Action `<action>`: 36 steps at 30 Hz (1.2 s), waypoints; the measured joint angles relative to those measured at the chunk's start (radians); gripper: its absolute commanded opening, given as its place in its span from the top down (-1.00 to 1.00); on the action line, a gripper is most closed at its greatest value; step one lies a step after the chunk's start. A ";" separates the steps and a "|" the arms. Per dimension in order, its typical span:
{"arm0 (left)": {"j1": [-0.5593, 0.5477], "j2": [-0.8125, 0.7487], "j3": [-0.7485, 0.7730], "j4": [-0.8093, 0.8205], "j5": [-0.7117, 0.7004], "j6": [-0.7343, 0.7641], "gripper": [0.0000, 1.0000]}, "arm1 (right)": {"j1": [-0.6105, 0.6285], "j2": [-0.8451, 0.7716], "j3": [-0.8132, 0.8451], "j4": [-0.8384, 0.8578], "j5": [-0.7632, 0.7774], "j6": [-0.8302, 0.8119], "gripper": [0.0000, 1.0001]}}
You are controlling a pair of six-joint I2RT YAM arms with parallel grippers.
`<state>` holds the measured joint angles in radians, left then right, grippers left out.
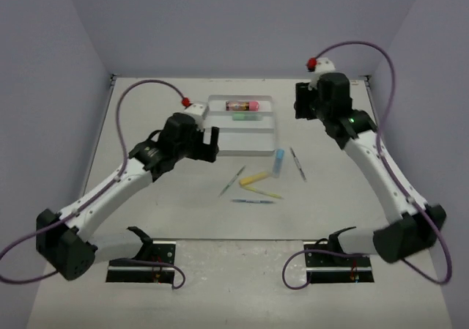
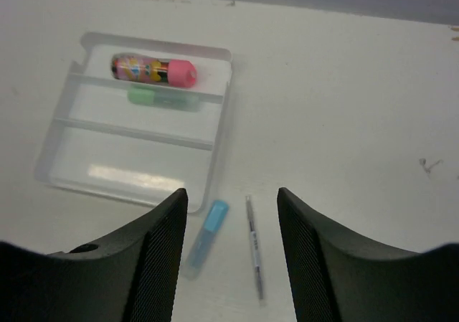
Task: Sort the stationery into containers
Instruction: Place the pen in the storage box, then pick up the pen from the center of the board.
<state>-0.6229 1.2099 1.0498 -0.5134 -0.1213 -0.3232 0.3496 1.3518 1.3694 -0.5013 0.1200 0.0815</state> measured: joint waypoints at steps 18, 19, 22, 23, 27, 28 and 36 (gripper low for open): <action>-0.288 0.821 0.500 -0.104 0.095 0.330 -0.19 | 0.009 -0.598 -0.331 -0.170 0.044 0.234 -0.14; -0.288 0.825 0.506 -0.108 0.096 0.337 -0.19 | 0.009 -0.606 -0.331 -0.171 0.043 0.234 -0.14; -0.288 0.831 0.512 -0.113 0.103 0.349 -0.19 | 0.009 -0.612 -0.331 -0.174 0.040 0.234 -0.14; -0.288 0.832 0.513 -0.114 0.107 0.352 -0.19 | 0.009 -0.612 -0.331 -0.174 0.039 0.234 -0.14; -0.288 0.845 0.514 -0.119 0.130 0.364 -0.18 | 0.009 -0.606 -0.331 -0.178 0.024 0.235 -0.13; -0.288 0.851 0.514 -0.120 0.138 0.366 -0.14 | 0.009 -0.606 -0.331 -0.179 0.020 0.235 -0.13; -0.288 0.894 0.507 -0.116 0.173 0.371 0.82 | 0.009 -0.588 -0.331 -0.179 0.002 0.234 -0.08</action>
<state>-0.9108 2.1039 1.5566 -0.6290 0.0519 0.0481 0.3588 0.7642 1.0382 -0.6805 0.1221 0.3152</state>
